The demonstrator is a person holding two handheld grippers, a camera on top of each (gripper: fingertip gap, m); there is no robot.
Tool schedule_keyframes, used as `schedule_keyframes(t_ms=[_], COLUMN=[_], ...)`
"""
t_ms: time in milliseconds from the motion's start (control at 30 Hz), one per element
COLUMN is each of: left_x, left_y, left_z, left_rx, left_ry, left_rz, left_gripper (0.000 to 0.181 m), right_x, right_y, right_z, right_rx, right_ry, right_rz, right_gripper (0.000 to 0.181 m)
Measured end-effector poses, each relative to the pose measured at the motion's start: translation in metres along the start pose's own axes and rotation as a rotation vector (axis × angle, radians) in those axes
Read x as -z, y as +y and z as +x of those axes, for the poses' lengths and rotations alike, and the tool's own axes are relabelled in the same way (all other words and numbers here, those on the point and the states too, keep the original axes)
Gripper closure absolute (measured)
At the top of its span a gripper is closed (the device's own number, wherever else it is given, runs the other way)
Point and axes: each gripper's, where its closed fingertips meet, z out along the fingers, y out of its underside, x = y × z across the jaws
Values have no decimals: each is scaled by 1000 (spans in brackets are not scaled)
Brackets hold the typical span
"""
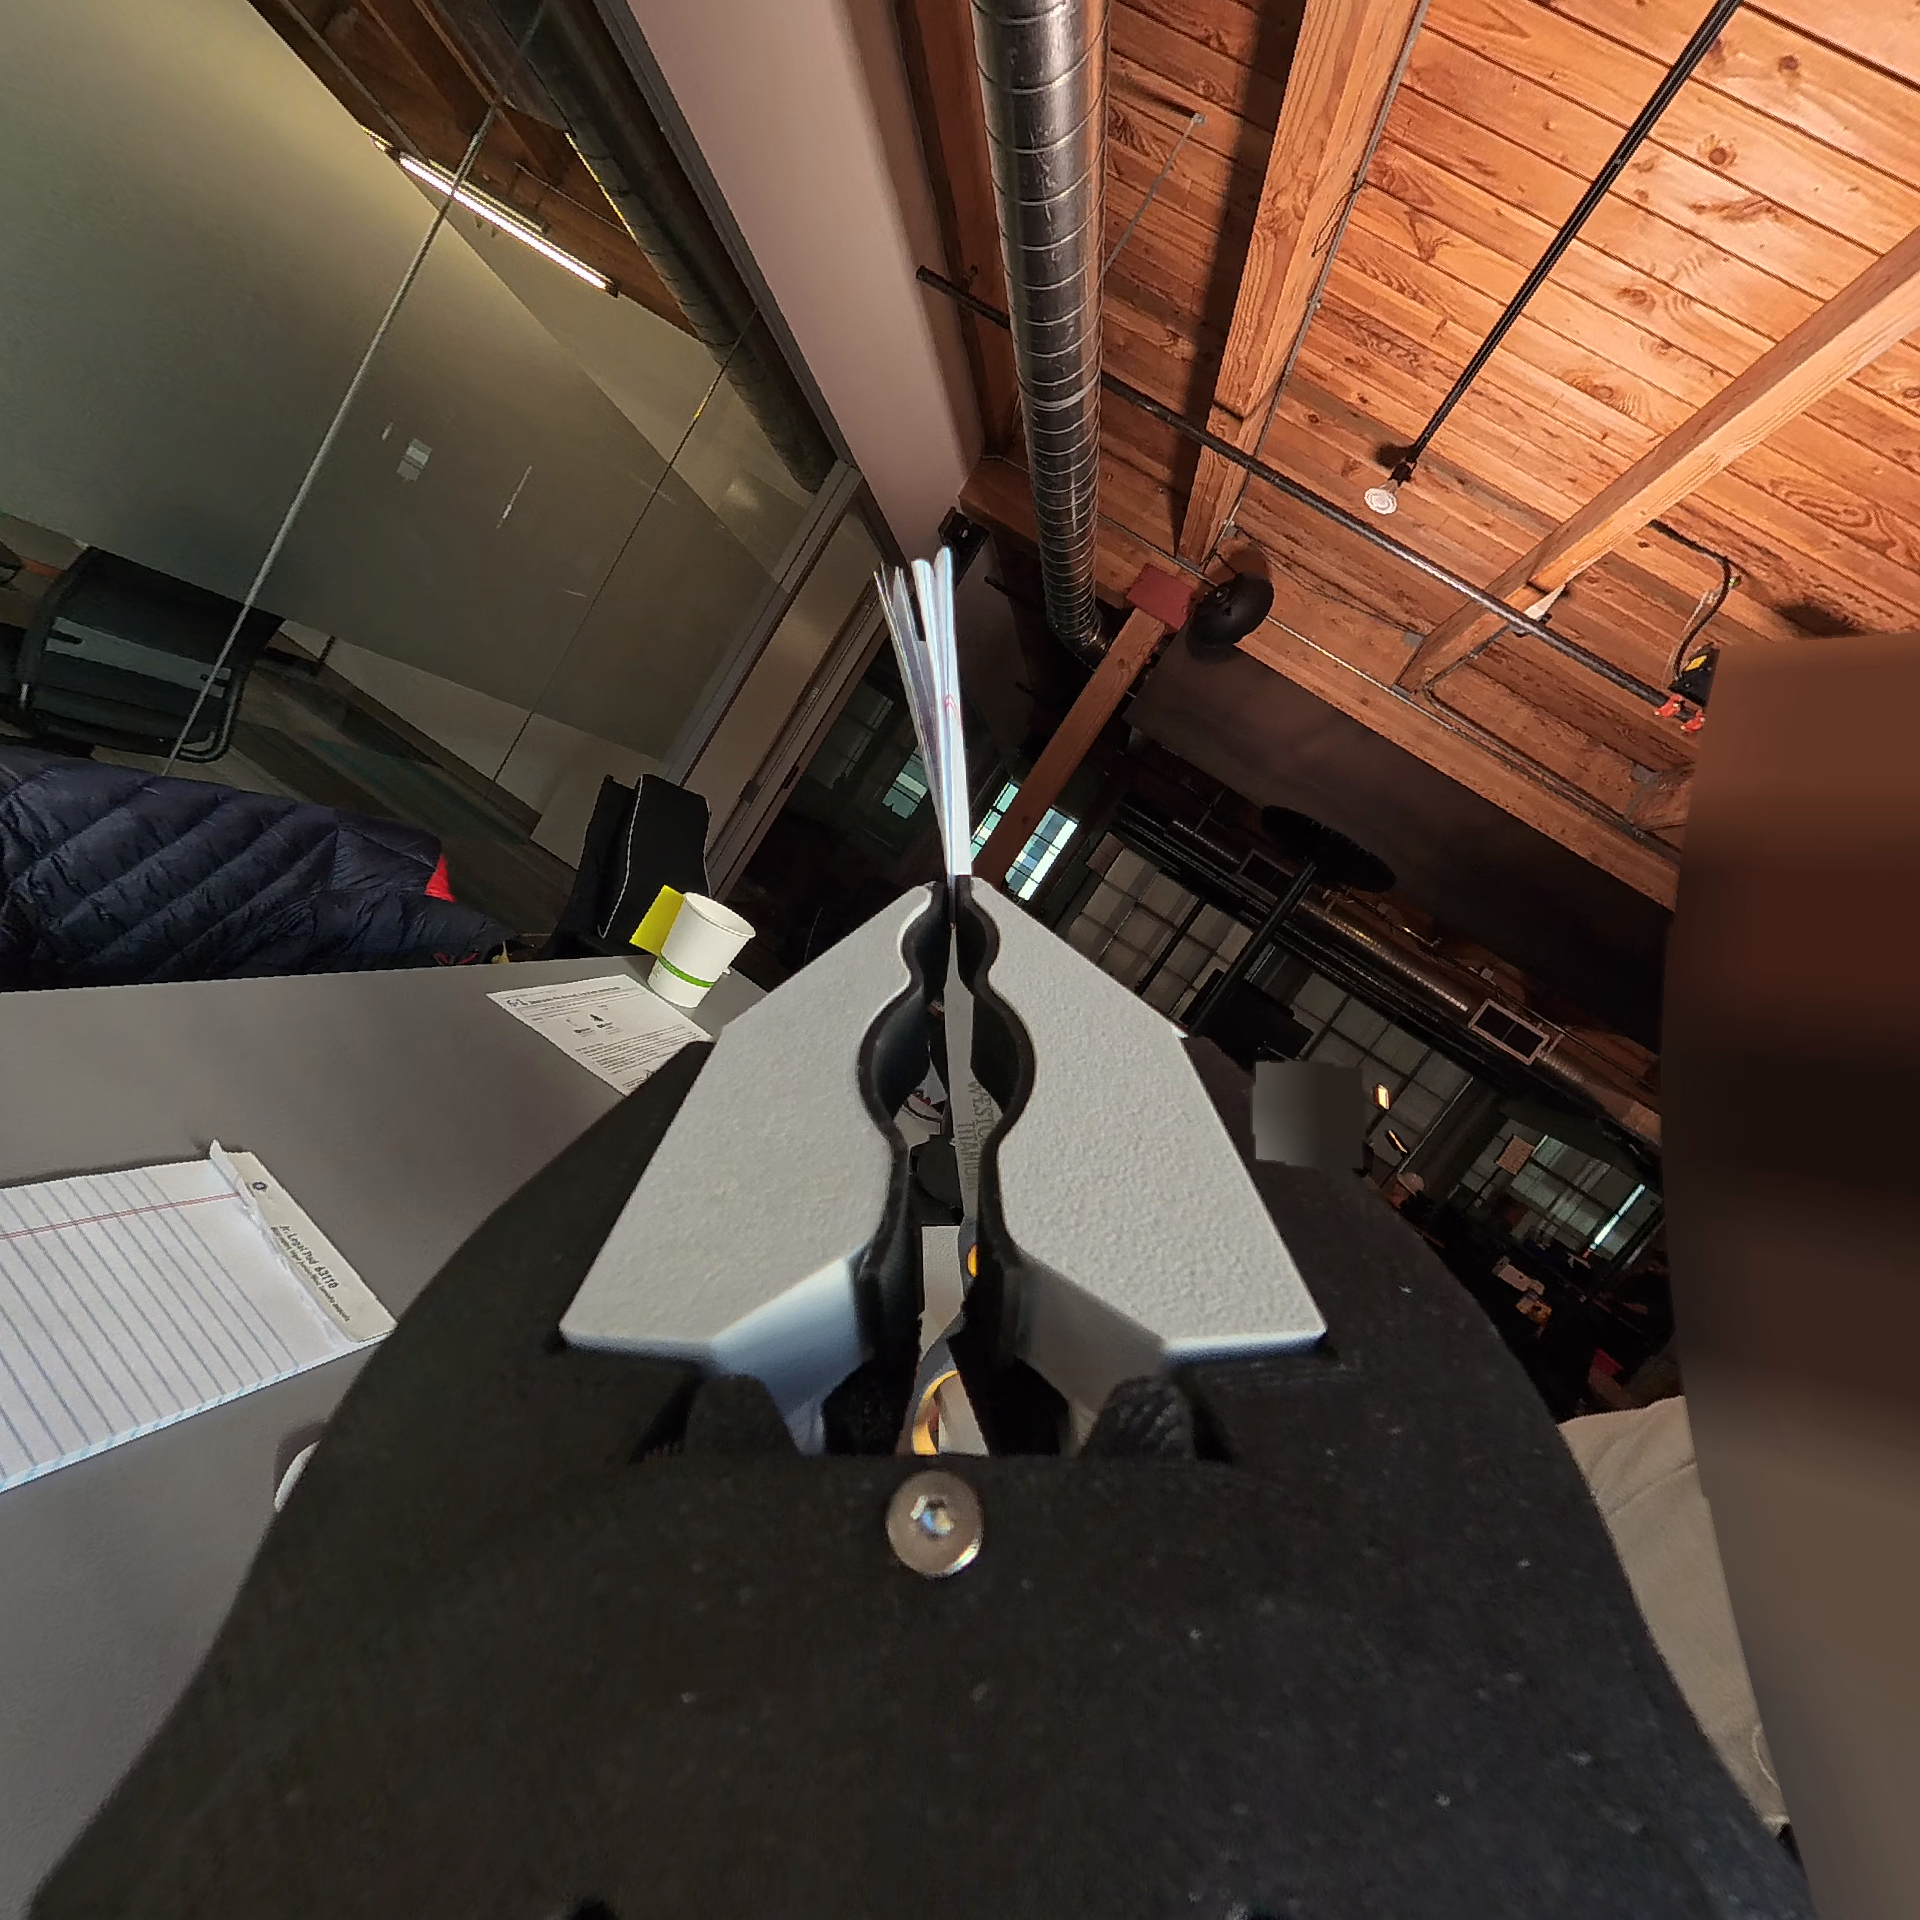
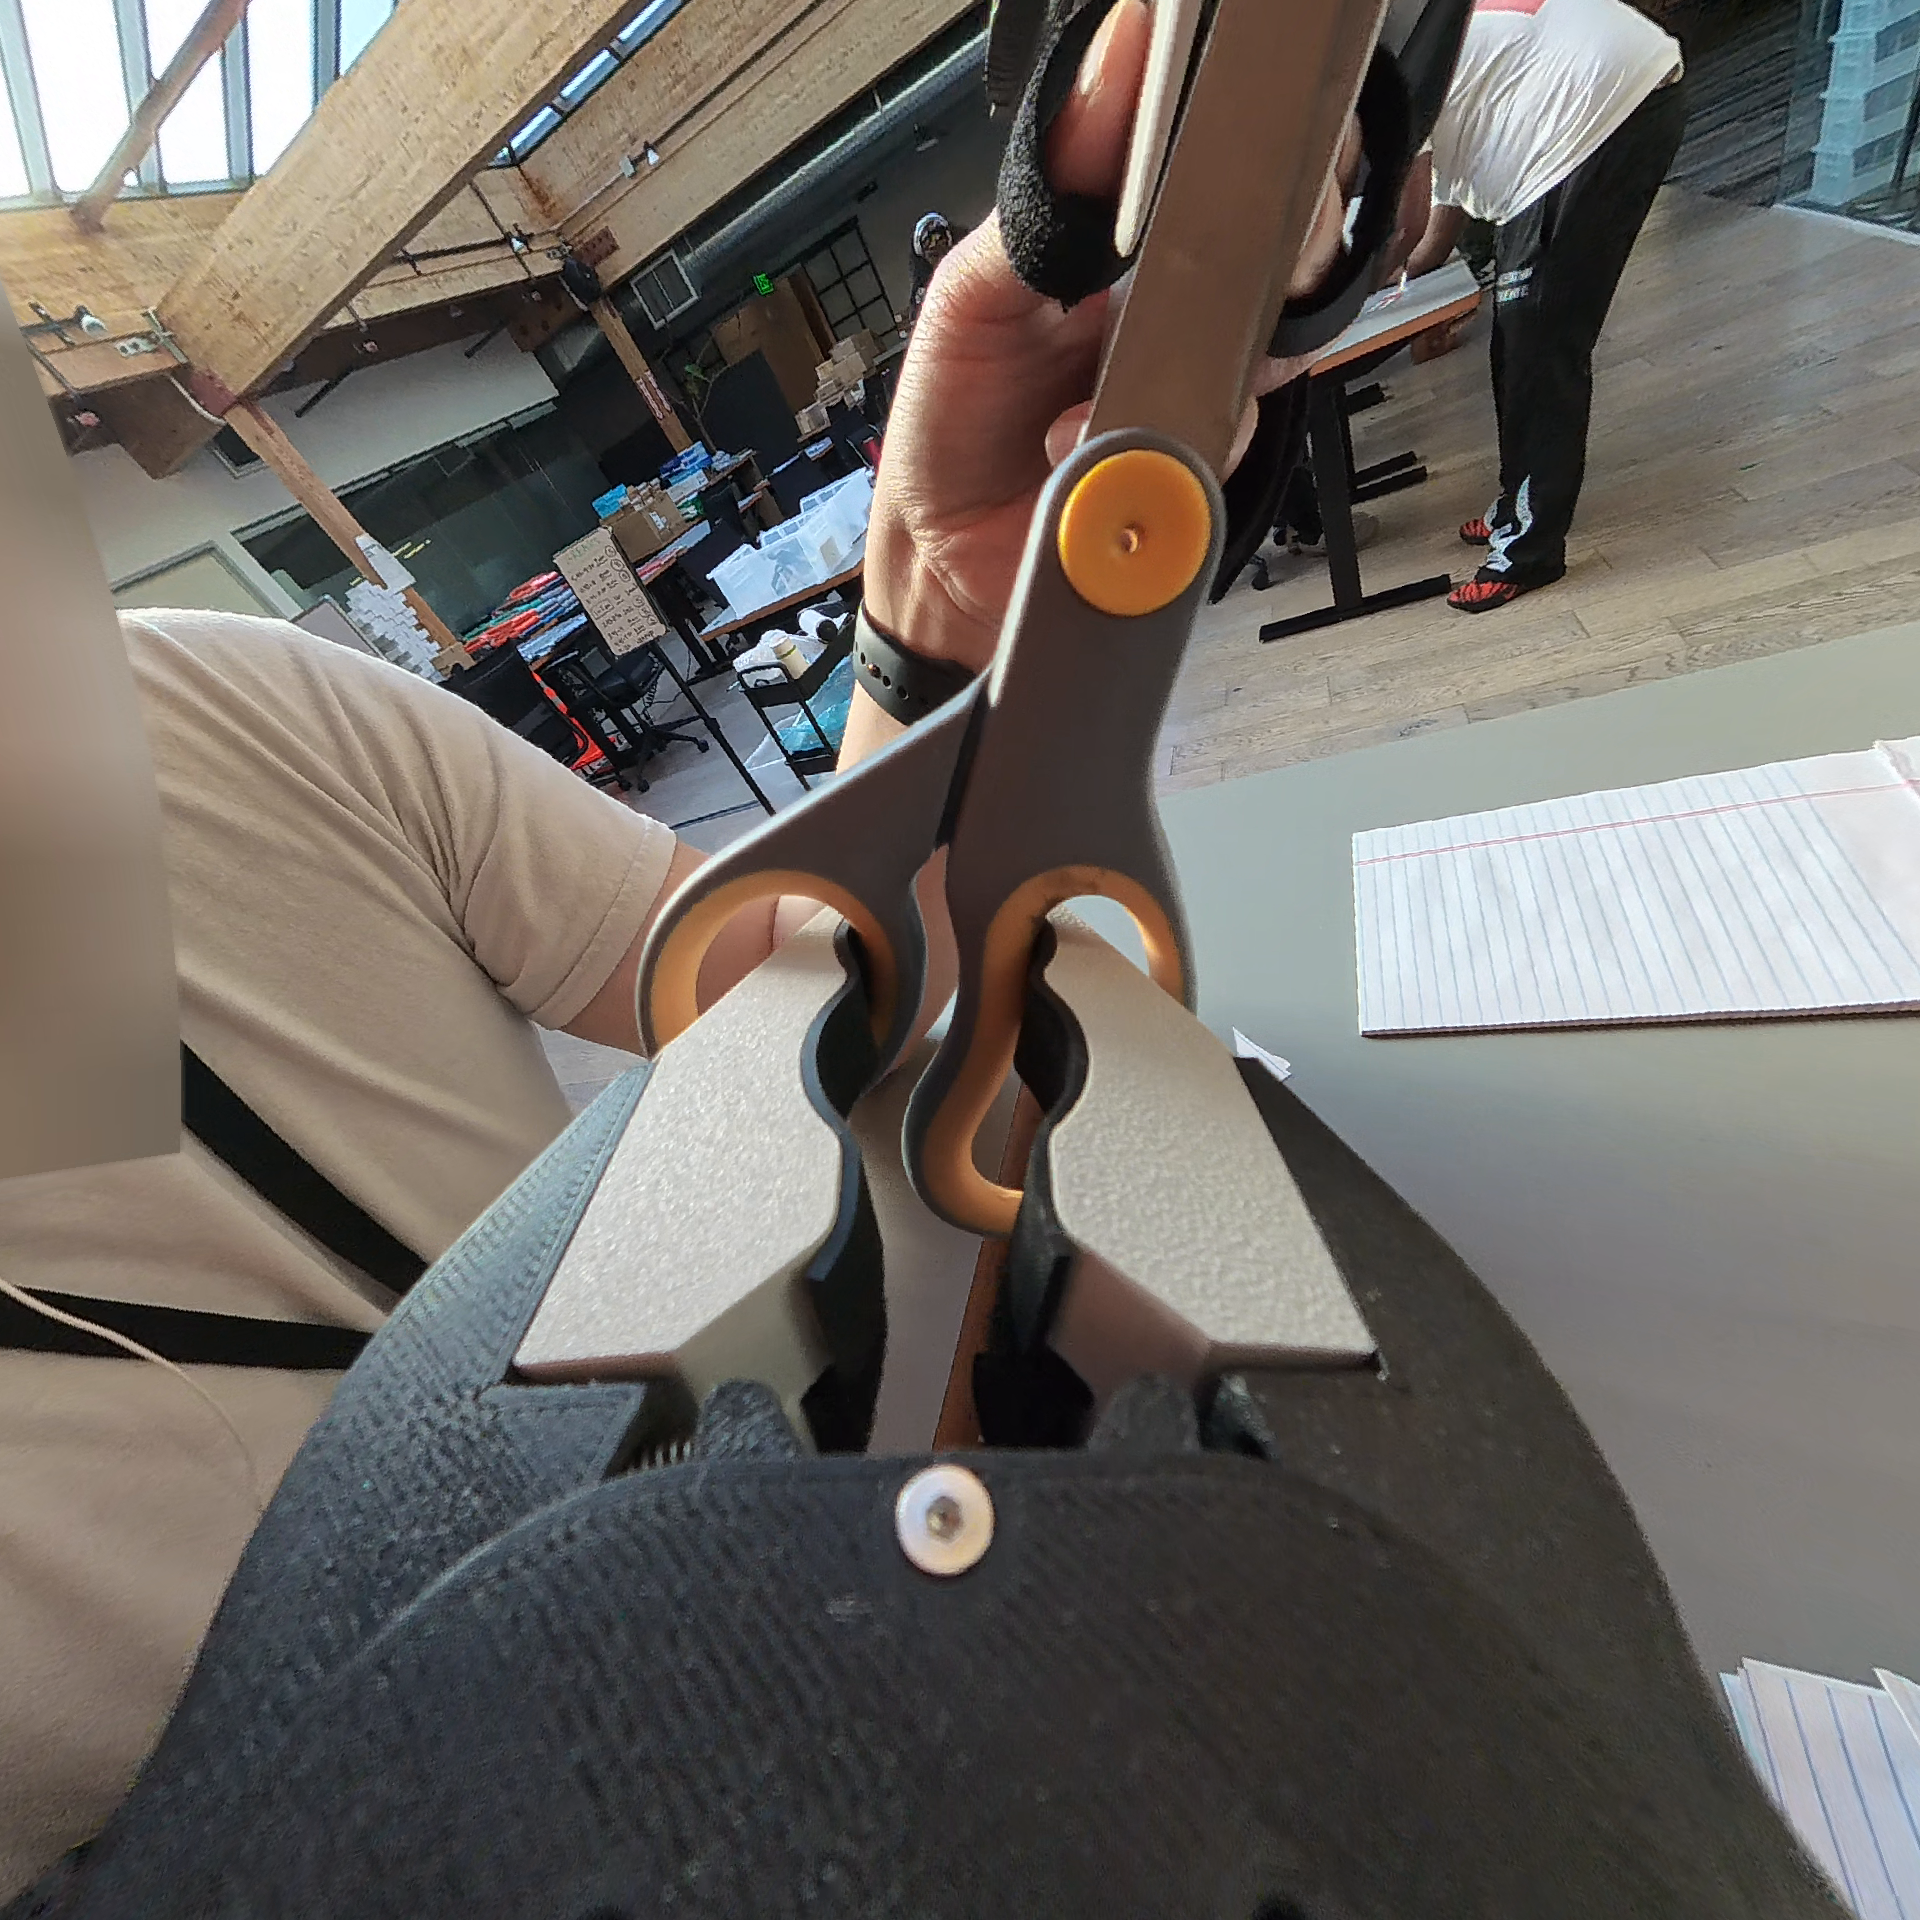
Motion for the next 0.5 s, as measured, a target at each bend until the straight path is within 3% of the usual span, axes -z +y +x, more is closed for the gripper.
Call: schedule_keyframes(t_ms=[500], left_x=[0], left_y=[-1], left_z=[3], left_rx=[-9], left_ry=[3], left_rz=[3], left_gripper=[181], right_x=[-3], right_y=[1], right_z=[2], right_rx=[19], right_ry=[3], right_rz=[11], right_gripper=[160])
